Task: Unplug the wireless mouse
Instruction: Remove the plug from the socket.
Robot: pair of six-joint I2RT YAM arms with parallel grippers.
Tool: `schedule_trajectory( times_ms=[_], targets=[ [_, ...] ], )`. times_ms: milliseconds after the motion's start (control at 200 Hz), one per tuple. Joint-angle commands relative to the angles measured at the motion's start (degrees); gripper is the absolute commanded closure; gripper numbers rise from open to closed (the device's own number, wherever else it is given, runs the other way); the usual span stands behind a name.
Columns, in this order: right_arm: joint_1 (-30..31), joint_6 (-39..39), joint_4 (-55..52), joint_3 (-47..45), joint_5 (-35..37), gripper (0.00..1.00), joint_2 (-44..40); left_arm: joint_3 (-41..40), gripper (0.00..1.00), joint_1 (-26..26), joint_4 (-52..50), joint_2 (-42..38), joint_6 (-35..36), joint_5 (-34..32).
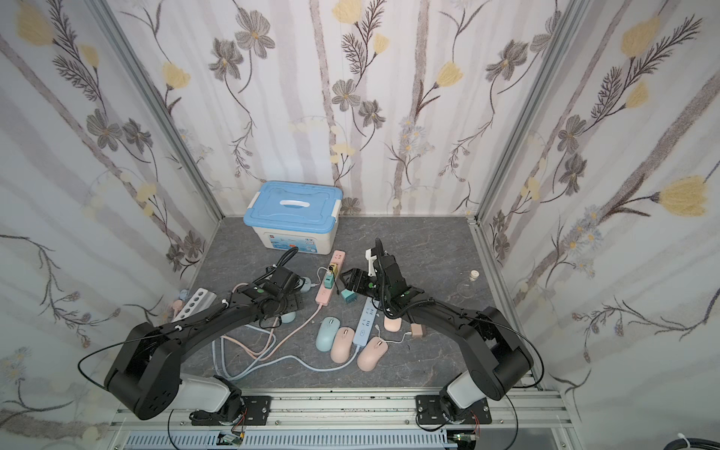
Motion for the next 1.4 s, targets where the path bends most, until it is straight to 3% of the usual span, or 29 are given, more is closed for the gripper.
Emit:
schedule_trajectory(
  times_ms=[0, 140, 300, 589, 899, 1084, 1394],
  targets=[
    [-0.65, 0.59, 1.02, -0.61, 1.02, 0.24, -0.43, 0.61, 0.07, -0.58, -0.25, -3.16, 0.08, 3.24],
    [-1.56, 0.99, 1.32, -1.73, 1.11, 0.24, -0.99, 3.6, 0.1, -3.45, -0.13, -3.79, 1.83, 4.59],
    [-2.25, 1.07, 1.19, -2.62, 1.34, 0.24, -1.47, 12.61, 0.13, -6.62, -3.05, 2.1, 5.27, 2.15],
    [-4.02, 1.08, 0.92, -3.74, 1.21, 0.24, -2.05, 35.4, 0.26, -8.26, -16.82, 21.82, 11.89, 0.19],
    [-5.53, 0.57, 2.08, -7.32, -0.05, 0.24, -2.62, 62.37, 0.28, -8.33, -31.69, 40.91, 17.37, -3.8],
    [-6.26, 0.63, 3.65, -8.91, -1.0, 0.24, -2.54, 75.57, 0.35, -8.28, -38.67, 50.55, 20.46, -4.83],
    [-7.25, 0.66, 5.35, -10.23, -2.18, 0.24, -2.45, 94.92, 0.39, -8.33, -50.35, 64.37, 23.38, -6.7]
  ],
)
